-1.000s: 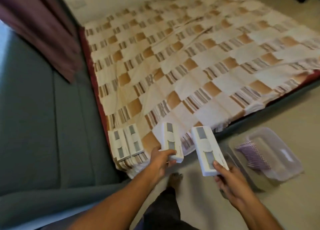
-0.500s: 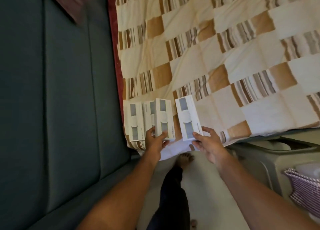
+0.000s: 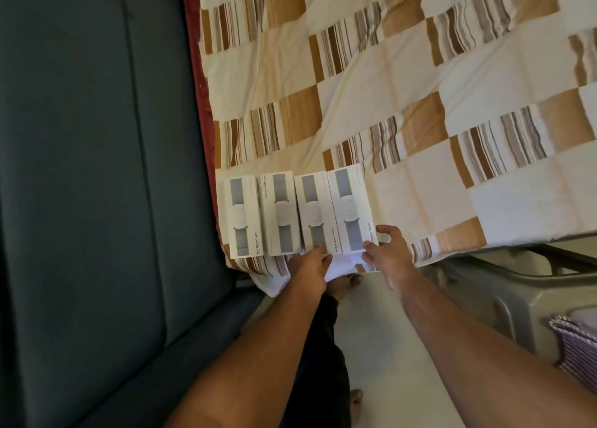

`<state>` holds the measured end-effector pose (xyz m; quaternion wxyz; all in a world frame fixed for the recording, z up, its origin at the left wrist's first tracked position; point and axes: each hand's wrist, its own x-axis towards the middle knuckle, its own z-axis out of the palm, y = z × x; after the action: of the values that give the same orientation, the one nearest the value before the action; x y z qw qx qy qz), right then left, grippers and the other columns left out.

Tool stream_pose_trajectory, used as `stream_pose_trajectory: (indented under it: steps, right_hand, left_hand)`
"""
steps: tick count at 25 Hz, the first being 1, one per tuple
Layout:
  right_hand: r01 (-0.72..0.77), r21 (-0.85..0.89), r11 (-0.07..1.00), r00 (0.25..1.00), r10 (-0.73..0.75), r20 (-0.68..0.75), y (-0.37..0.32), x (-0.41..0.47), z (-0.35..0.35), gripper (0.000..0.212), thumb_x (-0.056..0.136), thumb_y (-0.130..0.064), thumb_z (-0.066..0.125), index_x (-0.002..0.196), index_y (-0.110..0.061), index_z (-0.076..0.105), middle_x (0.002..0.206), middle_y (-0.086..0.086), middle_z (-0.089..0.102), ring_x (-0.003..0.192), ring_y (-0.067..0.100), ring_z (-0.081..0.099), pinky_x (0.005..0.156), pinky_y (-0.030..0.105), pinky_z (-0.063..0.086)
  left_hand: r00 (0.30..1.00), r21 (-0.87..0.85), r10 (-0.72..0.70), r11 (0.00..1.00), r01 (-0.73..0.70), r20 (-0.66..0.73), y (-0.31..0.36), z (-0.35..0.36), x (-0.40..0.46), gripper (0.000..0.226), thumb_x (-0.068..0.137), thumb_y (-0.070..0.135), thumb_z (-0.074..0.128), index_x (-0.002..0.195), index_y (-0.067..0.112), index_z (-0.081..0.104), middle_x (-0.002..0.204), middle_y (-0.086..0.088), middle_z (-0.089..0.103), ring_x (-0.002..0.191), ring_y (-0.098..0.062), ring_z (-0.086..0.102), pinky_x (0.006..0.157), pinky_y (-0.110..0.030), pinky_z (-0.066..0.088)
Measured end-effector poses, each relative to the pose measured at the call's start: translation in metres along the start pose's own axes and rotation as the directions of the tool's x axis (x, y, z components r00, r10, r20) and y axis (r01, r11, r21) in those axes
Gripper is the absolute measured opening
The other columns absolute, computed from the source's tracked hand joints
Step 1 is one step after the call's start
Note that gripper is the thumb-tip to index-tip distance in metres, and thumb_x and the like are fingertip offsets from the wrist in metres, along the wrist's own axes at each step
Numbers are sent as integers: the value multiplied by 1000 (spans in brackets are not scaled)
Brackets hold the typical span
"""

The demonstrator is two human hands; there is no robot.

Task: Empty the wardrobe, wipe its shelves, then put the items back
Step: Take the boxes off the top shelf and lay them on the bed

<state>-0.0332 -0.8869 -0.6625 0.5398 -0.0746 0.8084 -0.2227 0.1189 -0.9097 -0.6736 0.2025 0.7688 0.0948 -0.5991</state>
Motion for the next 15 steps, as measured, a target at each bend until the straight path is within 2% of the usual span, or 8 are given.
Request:
stream_pose_trajectory:
  steps: [1, 3, 5, 7, 9, 10, 13, 15]
  right_hand:
    - [4, -43, 999, 1000, -3, 18, 1, 2, 2, 48, 89, -2, 67, 130, -17, 50, 106, 15, 62, 69, 20, 63, 51, 23, 53]
    - [2, -92, 996, 998, 4, 67, 4, 5, 6, 59, 88, -2, 67, 140, -18, 45, 119, 16, 61, 83, 25, 66, 55, 22, 53]
    - [-26, -56, 998, 997, 30, 70, 6, 2, 3, 67, 88, -6, 69, 147, -19, 40, 129, 14, 55, 91, 27, 66, 58, 22, 53]
    - [-34, -4, 999, 999, 34, 31, 4, -8, -9, 61, 86, -13, 73, 141, -16, 46, 125, 15, 58, 85, 27, 67, 55, 25, 55]
    - [52, 30, 998, 999, -51, -14, -1, -26, -34, 43, 84, -21, 75, 122, -11, 60, 106, 14, 68, 76, 24, 68, 65, 34, 60]
    - [130, 39, 991, 991, -129, -25, -4, -40, -48, 29, 85, -22, 75, 110, -11, 65, 95, 10, 71, 72, 21, 68, 65, 33, 60]
    - [366, 74, 928, 929, -360, -80, -3, -100, -99, 13, 88, -22, 74, 84, -13, 66, 67, -9, 65, 63, 10, 60, 57, 19, 46]
    - [478, 101, 873, 870, -455, -189, 10, -154, -141, 16, 87, -21, 75, 77, -16, 63, 61, -9, 58, 61, 7, 52, 59, 20, 42]
  left_hand:
    - [1000, 22, -23, 1000, 22, 17, 2, 0, 0, 23, 91, 6, 69, 113, -2, 63, 130, -17, 62, 105, -28, 63, 89, -33, 57]
    - [999, 42, -42, 998, 41, 31, 7, -2, -7, 32, 95, 7, 64, 126, -1, 60, 134, -13, 59, 99, -22, 60, 84, -28, 54]
    - [996, 62, -59, 997, 56, 59, 6, -4, -16, 38, 98, 11, 61, 134, 1, 55, 139, -14, 56, 110, -27, 59, 92, -33, 54]
    - [998, 153, -19, 988, 8, 67, 1, -9, -33, 43, 99, 16, 61, 140, 6, 51, 141, -14, 54, 125, -31, 57, 99, -38, 52]
    - [985, 326, 167, 930, -169, 33, -10, -16, -55, 29, 94, 18, 67, 123, 13, 61, 128, -17, 64, 113, -32, 65, 95, -42, 57]
    - [960, 416, 264, 867, -276, 88, -13, -19, -73, 19, 94, 19, 68, 111, 14, 63, 116, -16, 69, 103, -28, 69, 90, -41, 59]
    - [802, 464, 398, 663, -587, 446, -22, -18, -136, 7, 96, 19, 64, 97, 12, 64, 90, -15, 71, 82, -23, 70, 67, -28, 58]
    - [605, 401, 402, 484, -778, 688, -36, -6, -181, 7, 95, 16, 65, 92, 10, 64, 84, -18, 69, 76, -28, 68, 62, -32, 54]
